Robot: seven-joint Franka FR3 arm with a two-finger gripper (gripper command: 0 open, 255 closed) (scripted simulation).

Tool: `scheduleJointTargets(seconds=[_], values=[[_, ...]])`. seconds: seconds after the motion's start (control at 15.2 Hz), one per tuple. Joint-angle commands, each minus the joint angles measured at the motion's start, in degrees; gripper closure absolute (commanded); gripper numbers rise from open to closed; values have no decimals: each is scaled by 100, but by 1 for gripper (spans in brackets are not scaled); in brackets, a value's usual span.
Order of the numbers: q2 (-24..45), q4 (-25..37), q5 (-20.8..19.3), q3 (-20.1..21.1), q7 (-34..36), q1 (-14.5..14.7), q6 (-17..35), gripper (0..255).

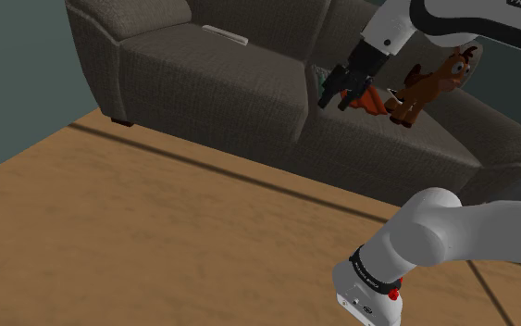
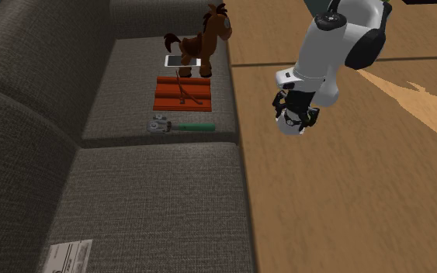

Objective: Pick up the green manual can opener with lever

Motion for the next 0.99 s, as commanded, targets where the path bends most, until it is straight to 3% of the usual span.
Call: scheduleJointTargets(seconds=[0.0, 0.92], values=[[0, 0, 0, 0, 0, 0, 0, 0], [2654, 1922, -428, -452, 657, -778, 705, 0]])
